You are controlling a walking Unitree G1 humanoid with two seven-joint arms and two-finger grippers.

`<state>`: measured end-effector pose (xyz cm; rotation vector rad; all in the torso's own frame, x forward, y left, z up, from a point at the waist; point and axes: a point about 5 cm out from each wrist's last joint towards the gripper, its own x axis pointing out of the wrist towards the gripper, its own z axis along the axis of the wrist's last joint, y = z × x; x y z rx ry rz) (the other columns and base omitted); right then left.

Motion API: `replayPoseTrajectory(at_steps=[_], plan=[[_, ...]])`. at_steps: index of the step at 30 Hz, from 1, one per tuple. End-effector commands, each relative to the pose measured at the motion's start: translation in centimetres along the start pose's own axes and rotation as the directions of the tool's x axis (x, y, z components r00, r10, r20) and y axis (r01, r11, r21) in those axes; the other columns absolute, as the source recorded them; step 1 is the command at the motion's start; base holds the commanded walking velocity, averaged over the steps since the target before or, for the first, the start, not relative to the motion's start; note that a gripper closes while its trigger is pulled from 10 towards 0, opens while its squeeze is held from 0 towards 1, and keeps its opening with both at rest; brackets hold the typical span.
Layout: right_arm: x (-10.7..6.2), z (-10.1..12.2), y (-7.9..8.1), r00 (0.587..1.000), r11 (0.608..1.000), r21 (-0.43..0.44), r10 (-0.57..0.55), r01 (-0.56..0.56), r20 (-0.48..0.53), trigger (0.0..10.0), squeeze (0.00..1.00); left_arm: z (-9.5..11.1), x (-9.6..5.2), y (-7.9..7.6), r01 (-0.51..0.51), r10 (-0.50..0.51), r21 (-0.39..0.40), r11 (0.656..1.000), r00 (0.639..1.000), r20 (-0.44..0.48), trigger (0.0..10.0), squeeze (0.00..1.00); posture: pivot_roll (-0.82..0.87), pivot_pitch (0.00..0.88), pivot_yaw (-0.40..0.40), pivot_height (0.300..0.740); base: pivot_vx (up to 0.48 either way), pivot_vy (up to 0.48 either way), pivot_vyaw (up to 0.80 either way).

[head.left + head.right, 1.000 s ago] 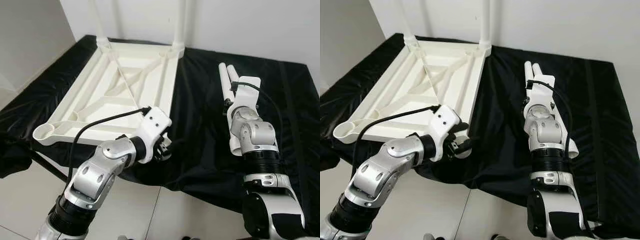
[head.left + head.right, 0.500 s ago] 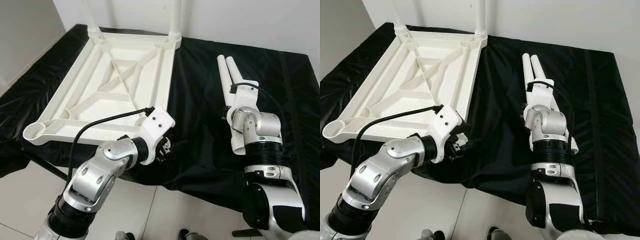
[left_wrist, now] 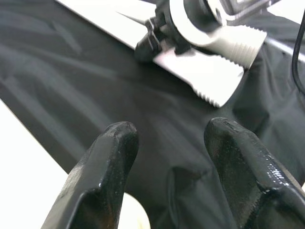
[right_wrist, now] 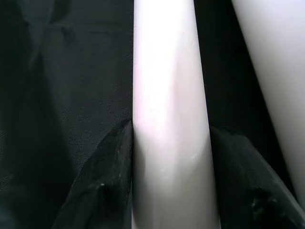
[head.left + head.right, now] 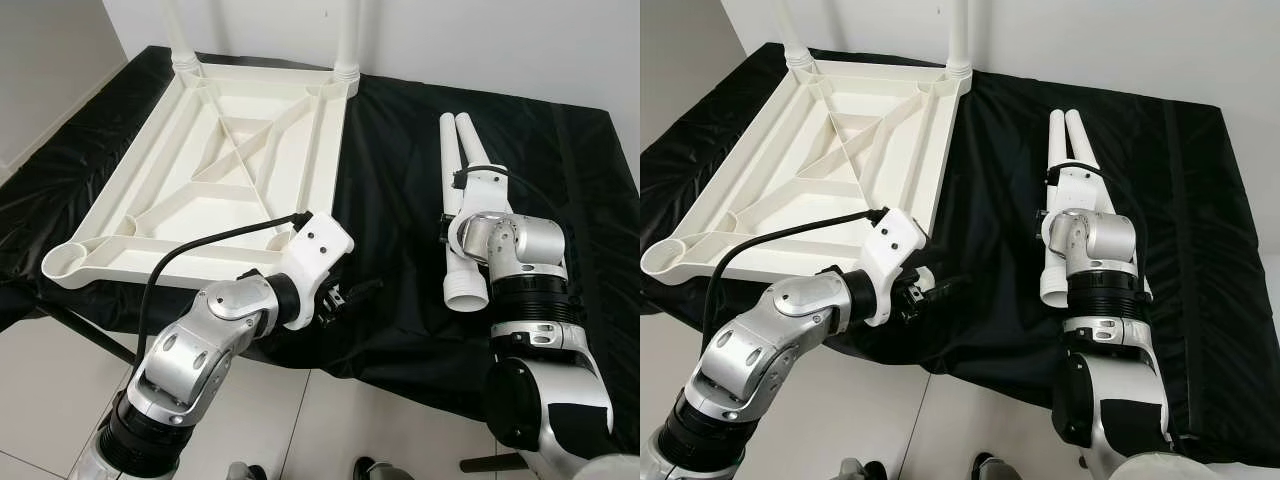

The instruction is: Building children table

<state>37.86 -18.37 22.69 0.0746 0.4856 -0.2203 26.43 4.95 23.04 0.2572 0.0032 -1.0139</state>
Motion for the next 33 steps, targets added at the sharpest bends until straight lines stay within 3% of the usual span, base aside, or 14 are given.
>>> replayPoseTrajectory(at_steps=[1, 6, 10, 16, 20, 25, 30, 32, 33], plan=[[0.5, -1.9, 0.3, 0.994, 1.0, -0.003, 0.029, -0.03, -0.105, 0.0, 0.0, 0.2, -0.2, 0.4, -0.032, 0.032, 0.007, 0.999, 0.999, 0.002, 10.0, 0.0, -0.11, 0.212, 0.03, 0.74, 0.0, 0.0, 0.0], [0.4, -1.5, 0.8, 0.991, 0.996, -0.003, 0.088, -0.089, -0.105, 0.0, 0.0, 0.4, -0.4, 1.1, -0.055, 0.055, 0.021, 0.998, 0.998, -0.005, 10.0, 0.0, -0.11, 0.213, 0.024, 0.74, 0.0, 0.0, 0.0], [0.1, -1.1, 1.8, 0.976, 0.979, 0.012, 0.202, -0.202, -0.084, 0.0, 0.0, 0.7, -0.6, 1.9, -0.09, 0.09, 0.022, 0.996, 0.996, 0.007, 10.0, 0.0, -0.11, 0.214, 0.021, 0.74, 0.0, 0.0, 0.0], [-0.2, -0.5, 1.8, 0.973, 0.975, 0.024, 0.222, -0.22, -0.058, 0.0, 0.0, 0.8, -0.6, 1.9, -0.091, 0.09, 0.011, 0.996, 0.996, 0.009, 10.0, 0.0, -0.11, 0.211, 0.021, 0.74, 0.0, 0.0, 0.0], [-0.9, 1.0, 1.8, 0.97, 0.97, 0.012, 0.244, -0.244, 0.019, 0.0, 0.0, 1.1, -0.7, 2.3, -0.084, 0.084, -0.006, 0.996, 0.996, 0.028, 10.0, 0.0, -0.11, 0.2, 0.025, 0.74, 0.0, 0.0, 0.0], [-1.4, 2.6, 1.7, 0.961, 0.964, 0.024, 0.26, -0.263, 0.095, 0.0, 0.0, 1.7, -0.9, 3.5, -0.099, 0.099, -0.008, 0.995, 0.994, 0.051, 10.0, 0.0, -0.11, 0.187, 0.03, 0.74, 0.0, 0.0, 0.0], [-2.0, 4.3, 0.7, 0.95, 0.964, 0.054, 0.248, -0.262, 0.192, 0.0, 0.0, 2.9, -1.3, 6.8, -0.191, 0.189, 0.018, 0.981, 0.978, 0.087, 10.0, 0.0, -0.12, 0.137, 0.04, 0.74, 0.0, 0.0, 0.0], [-2.1, 4.5, 0.6, 0.947, 0.963, 0.059, 0.246, -0.263, 0.205, 0.0, 0.0, 3.0, -1.2, 7.0, -0.2, 0.197, 0.019, 0.98, 0.976, 0.091, 10.0, 0.0, -0.12, 0.137, 0.04, 0.74, 0.0, 0.0, 0.0], [-2.2, 4.7, 0.4, 0.945, 0.964, 0.062, 0.239, -0.258, 0.225, 3.6, 0.0, 3.2, -1.2, 7.3, -0.206, 0.204, 0.012, 0.978, 0.974, 0.1, 10.0, 0.0, -0.12, 0.128, 0.041, 0.74, 0.0, 0.0, 0.0]])
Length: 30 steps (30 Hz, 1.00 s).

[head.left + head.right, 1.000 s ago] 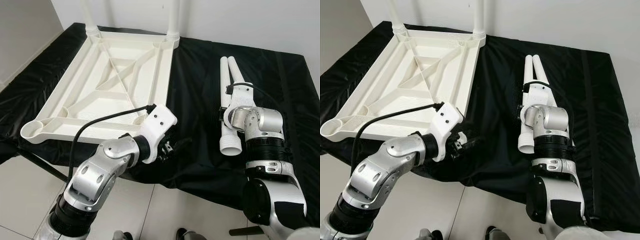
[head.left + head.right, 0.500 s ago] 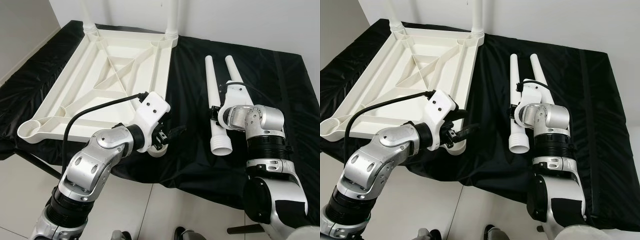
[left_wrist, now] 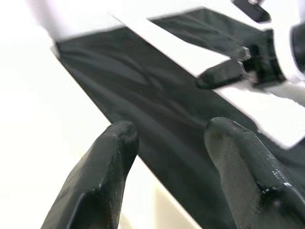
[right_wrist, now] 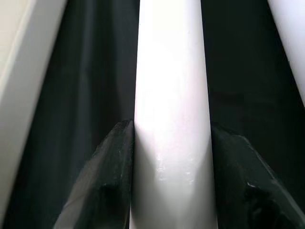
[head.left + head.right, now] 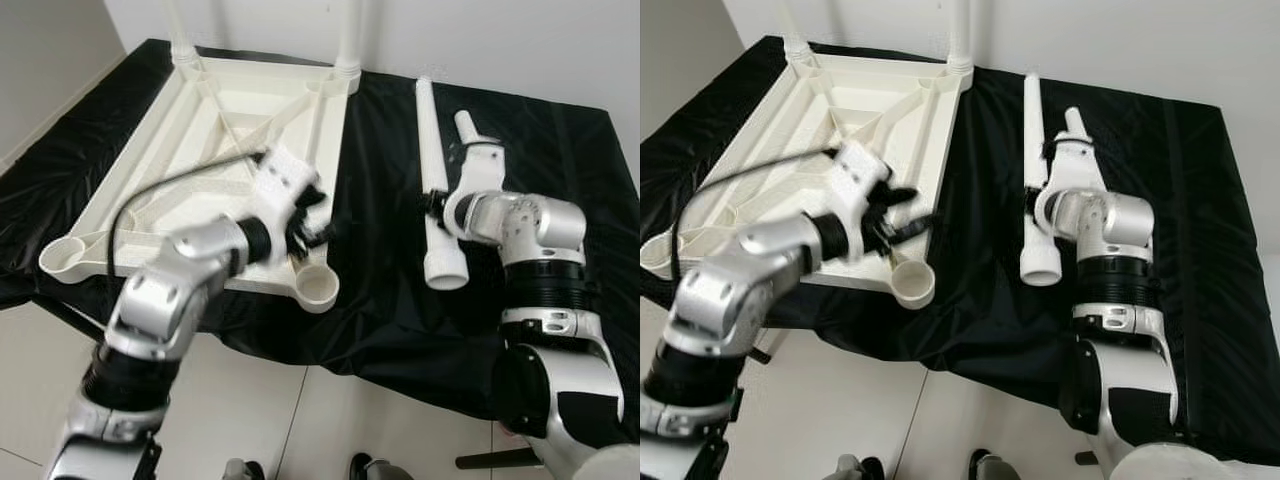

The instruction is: Building children table

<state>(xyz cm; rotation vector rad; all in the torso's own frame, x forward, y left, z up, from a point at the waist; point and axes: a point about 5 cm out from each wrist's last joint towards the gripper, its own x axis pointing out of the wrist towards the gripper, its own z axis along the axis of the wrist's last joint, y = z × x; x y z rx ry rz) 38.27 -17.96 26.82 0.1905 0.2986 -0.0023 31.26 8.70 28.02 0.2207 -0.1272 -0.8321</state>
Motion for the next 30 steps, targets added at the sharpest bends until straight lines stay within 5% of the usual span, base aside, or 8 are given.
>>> replayPoseTrajectory(at_steps=[1, 3, 5, 8, 20, 21, 23, 30], plan=[[-0.5, 1.2, -0.1, 0.997, 1.0, 0.012, 0.004, -0.005, 0.072, 3.6, 0.0, -0.2, 0.1, 0.6, -0.019, 0.019, -0.002, 1.0, 1.0, 0.0, 10.0, 0.0, -0.12, 0.122, 0.041, 0.74, 0.0, 0.0, 0.0], [-0.5, 1.2, -0.1, 0.997, 1.0, 0.012, 0.004, -0.005, 0.072, 3.6, 0.0, -0.2, 0.1, 0.6, -0.019, 0.019, -0.002, 1.0, 1.0, 0.0, 10.0, 0.0, -0.12, 0.122, 0.041, 0.74, 0.0, 0.0, 0.0], [-0.7, 1.7, -0.2, 0.988, 1.0, 0.021, 0.015, -0.019, 0.151, 10.0, 0.0, 0.1, 0.3, 1.3, -0.033, 0.034, -0.019, 0.999, 0.999, 0.013, 10.0, 0.0, -0.11, 0.108, 0.042, 0.74, 0.0, 0.0, 0.0], [-1.6, 1.9, 0.1, 0.946, 0.989, 0.063, 0.111, -0.137, 0.305, 10.0, 0.0, 0.2, 0.7, 2.7, -0.054, 0.056, -0.078, 0.995, 0.998, 0.025, 10.0, 0.0, -0.11, 0.085, 0.039, 0.74, 0.0, 0.0, 0.0], [-2.4, -0.6, 1.3, 0.873, 0.935, 0.006, 0.33, -0.356, 0.36, 10.0, 0.0, 1.5, 2.1, 2.8, 0.067, -0.045, -0.212, 0.975, 0.993, 0.108, 10.0, 0.0, -0.1, 0.061, 0.048, 0.74, 0.0, 0.0, 0.0], [-2.6, -0.7, 1.3, 0.863, 0.93, -0.006, 0.344, -0.368, 0.371, 10.0, 0.0, 1.7, 2.3, 2.8, 0.088, -0.063, -0.223, 0.971, 0.991, 0.117, 10.0, 0.8, -0.1, 0.06, 0.049, 0.74, 0.0, 0.0, 0.0], [-2.6, -0.8, 1.4, 0.856, 0.926, -0.01, 0.352, -0.377, 0.379, 10.0, 0.0, 1.8, 2.6, 2.7, 0.103, -0.076, -0.236, 0.966, 0.99, 0.123, 10.0, 1.0, -0.1, 0.066, 0.051, 0.74, 0.0, 0.0, 0.0], [-3.1, -1.6, 1.4, 0.808, 0.894, -0.034, 0.419, -0.446, 0.414, 10.0, 0.0, 2.0, 3.5, 2.4, 0.165, -0.125, -0.306, 0.938, 0.981, 0.146, 10.0, 1.0, -0.1, 0.081, 0.062, 0.74, 0.0, 0.0, 0.0]])
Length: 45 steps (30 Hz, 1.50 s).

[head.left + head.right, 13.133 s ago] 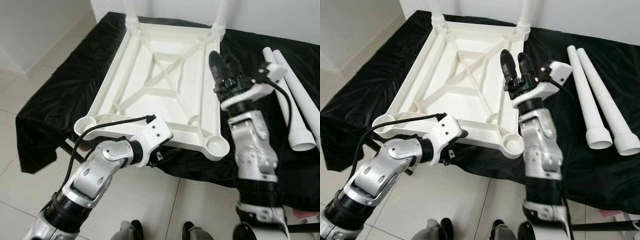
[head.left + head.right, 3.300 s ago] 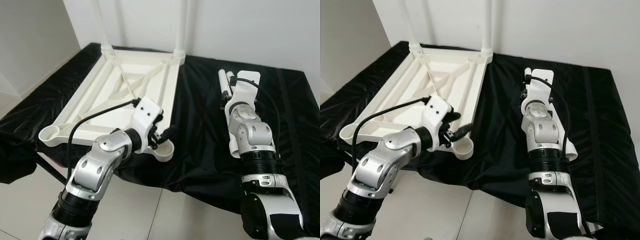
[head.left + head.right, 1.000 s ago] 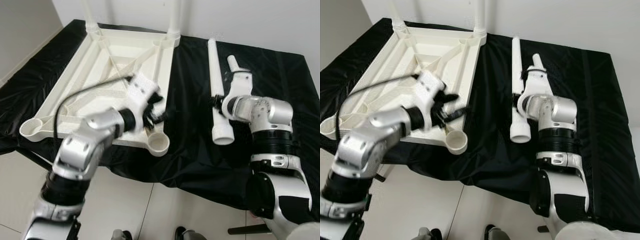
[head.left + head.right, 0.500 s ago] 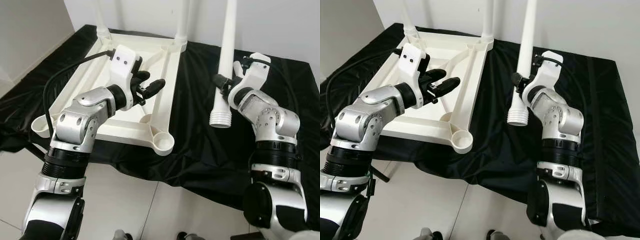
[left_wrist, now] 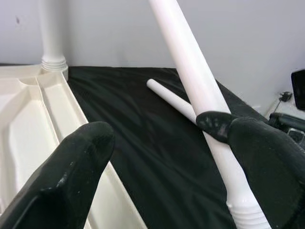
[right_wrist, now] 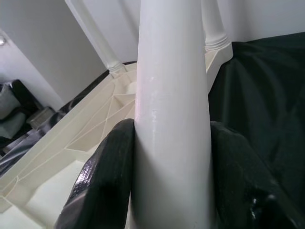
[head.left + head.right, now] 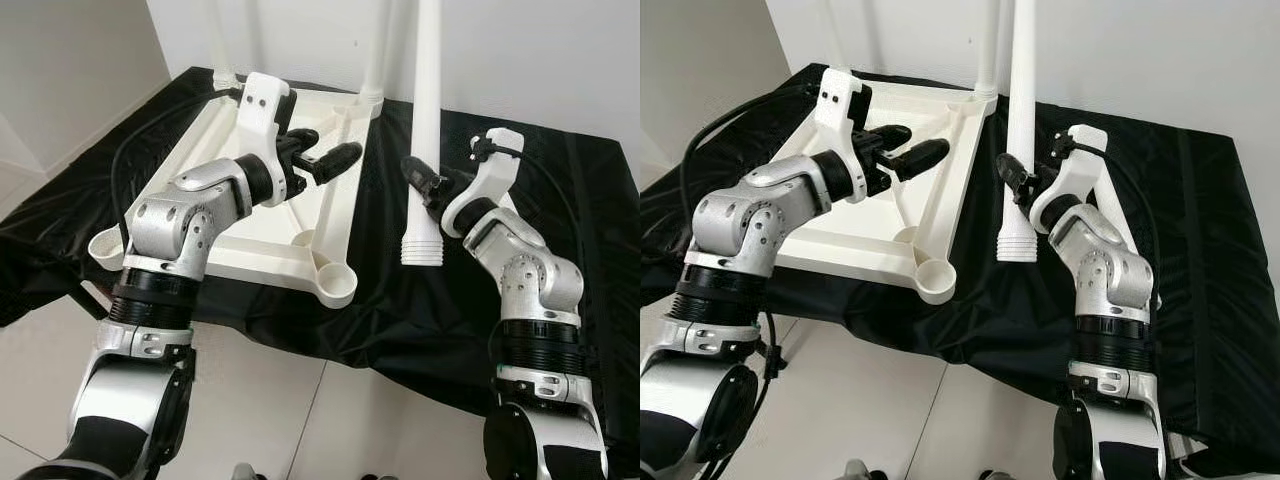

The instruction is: Building children table

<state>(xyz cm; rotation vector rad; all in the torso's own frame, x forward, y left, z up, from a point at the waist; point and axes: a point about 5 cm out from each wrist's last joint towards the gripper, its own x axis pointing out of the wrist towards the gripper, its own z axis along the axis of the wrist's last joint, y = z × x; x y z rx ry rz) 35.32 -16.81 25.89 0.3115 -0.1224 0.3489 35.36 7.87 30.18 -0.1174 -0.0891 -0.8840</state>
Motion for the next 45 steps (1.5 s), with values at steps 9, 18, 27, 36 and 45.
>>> replayPoseTrajectory(at_steps=[9, 18, 27, 36, 45], plan=[[-1.3, -0.4, 1.9, 0.968, 0.973, -0.032, 0.232, -0.23, 0.099, 10.0, 0.0, 1.2, 1.0, -2.4, 0.298, -0.296, -0.165, 0.94, 0.954, 0.036, 10.0, 0.0, -0.08, 0.081, 0.046, 0.74, 0.0, 0.0, 0.0], [-1.6, -0.8, 2.7, 0.941, 0.945, -0.057, 0.326, -0.322, 0.093, 10.0, 0.0, 1.9, 1.5, -3.3, 0.395, -0.393, -0.227, 0.89, 0.918, 0.058, 10.0, 0.0, -0.07, 0.079, 0.037, 0.74, 0.0, 0.0, 0.0], [-2.0, -0.6, 3.5, 0.905, 0.91, -0.074, 0.414, -0.408, 0.096, 10.0, 0.0, 2.2, 2.0, -3.3, 0.413, -0.413, -0.214, 0.885, 0.909, 0.046, 10.0, 0.0, -0.08, 0.074, 0.044, 0.74, 0.0, 0.0, 0.0], [-2.9, -0.6, 4.8, 0.84, 0.846, -0.091, 0.533, -0.526, 0.097, 10.0, 0.0, 2.5, 3.0, -2.1, 0.367, -0.372, -0.199, 0.909, 0.928, 0.013, 10.0, 0.0, -0.09, 0.072, 0.05, 0.74, 0.0, 0.0, 0.0], [-3.2, -1.0, 4.9, 0.832, 0.834, -0.107, 0.55, -0.541, 0.079, 10.0, 0.0, 3.9, 3.7, -1.6, 0.343, -0.34, -0.226, 0.912, 0.939, 0.056, 9.2, 0.0, -0.1, 0.06, 0.061, 0.74, 0.0, 0.0, 0.0]])
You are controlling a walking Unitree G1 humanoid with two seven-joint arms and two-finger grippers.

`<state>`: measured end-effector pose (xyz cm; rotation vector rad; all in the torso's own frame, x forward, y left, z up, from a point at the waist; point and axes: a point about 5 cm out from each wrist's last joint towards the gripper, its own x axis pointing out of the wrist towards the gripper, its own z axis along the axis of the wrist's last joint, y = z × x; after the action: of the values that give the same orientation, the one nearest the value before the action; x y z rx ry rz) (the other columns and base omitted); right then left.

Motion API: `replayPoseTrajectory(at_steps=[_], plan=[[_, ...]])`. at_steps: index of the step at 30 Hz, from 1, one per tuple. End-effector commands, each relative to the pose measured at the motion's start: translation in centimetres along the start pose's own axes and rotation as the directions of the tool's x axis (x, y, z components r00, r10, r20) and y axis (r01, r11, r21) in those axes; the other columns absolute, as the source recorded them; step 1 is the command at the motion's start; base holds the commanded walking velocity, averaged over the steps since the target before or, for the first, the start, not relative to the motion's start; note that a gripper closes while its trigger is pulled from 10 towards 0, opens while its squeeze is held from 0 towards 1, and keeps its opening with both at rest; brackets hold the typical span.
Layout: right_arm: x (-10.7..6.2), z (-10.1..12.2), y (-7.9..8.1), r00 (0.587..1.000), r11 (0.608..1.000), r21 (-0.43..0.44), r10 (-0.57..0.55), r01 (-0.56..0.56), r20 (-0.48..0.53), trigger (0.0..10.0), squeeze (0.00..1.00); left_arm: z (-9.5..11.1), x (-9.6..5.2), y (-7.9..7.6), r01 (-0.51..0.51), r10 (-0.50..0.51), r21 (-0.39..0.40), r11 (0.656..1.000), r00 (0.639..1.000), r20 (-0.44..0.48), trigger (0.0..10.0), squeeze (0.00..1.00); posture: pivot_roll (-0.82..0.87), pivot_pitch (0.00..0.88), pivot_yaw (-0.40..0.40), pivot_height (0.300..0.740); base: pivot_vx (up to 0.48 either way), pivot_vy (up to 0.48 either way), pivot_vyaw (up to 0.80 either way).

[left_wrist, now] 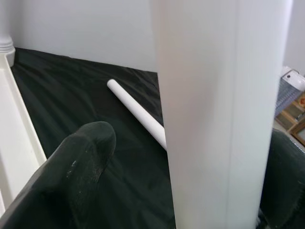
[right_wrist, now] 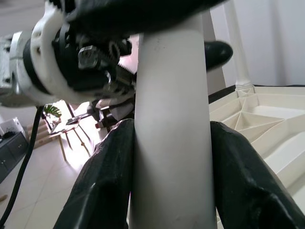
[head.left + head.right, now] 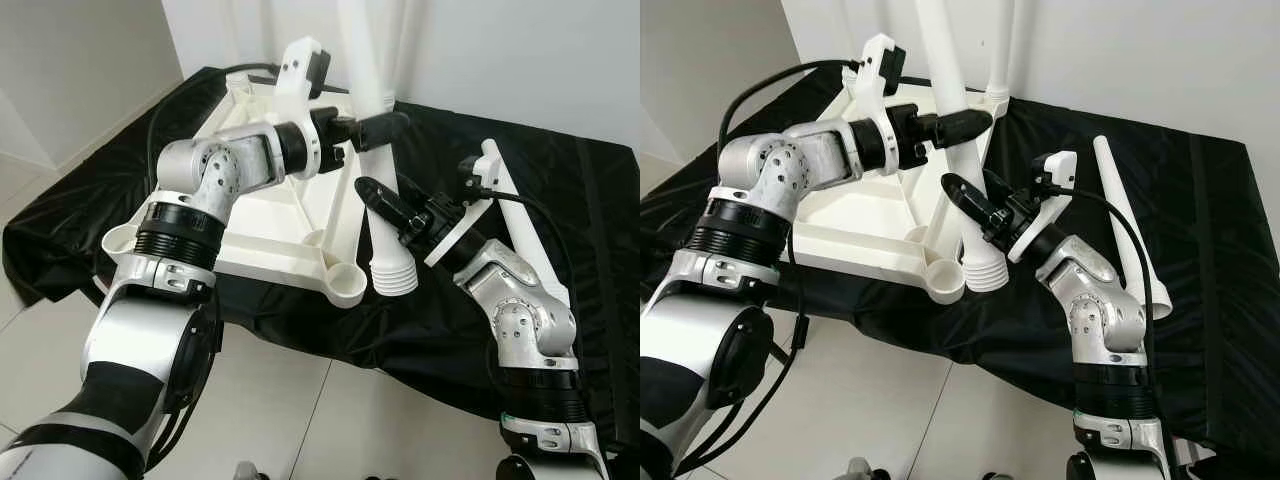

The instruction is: Building children table

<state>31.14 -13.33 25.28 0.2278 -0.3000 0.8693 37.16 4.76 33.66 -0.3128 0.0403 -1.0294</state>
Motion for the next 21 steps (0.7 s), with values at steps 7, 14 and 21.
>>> replayPoseTrajectory(at_steps=[7, 14, 21], plan=[[0.0, 0.4, 0.5, 0.999, 0.999, -0.029, 0.026, -0.026, 0.023, 10.0, 0.0, 1.3, -0.1, -1.1, 0.222, -0.22, -0.017, 0.975, 0.974, 0.056, 0.0, 0.0, -0.1, 0.054, 0.064, 0.74, 0.0, 0.0, 0.0], [0.2, 0.3, 0.1, 0.999, 0.999, -0.044, -0.011, 0.012, 0.03, 10.0, 0.0, 1.7, -0.1, -1.3, 0.242, -0.239, -0.029, 0.97, 0.968, 0.079, 0.0, 0.0, -0.09, 0.044, 0.066, 0.74, 0.0, 0.0, 0.0], [0.4, 0.3, -0.2, 0.999, 0.998, -0.053, -0.033, 0.034, 0.012, 10.0, 0.0, 1.9, -0.1, -1.3, 0.218, -0.218, 0.01, 0.976, 0.973, 0.071, 0.0, 0.0, -0.09, 0.056, 0.065, 0.74, 0.0, 0.0, 0.0]])
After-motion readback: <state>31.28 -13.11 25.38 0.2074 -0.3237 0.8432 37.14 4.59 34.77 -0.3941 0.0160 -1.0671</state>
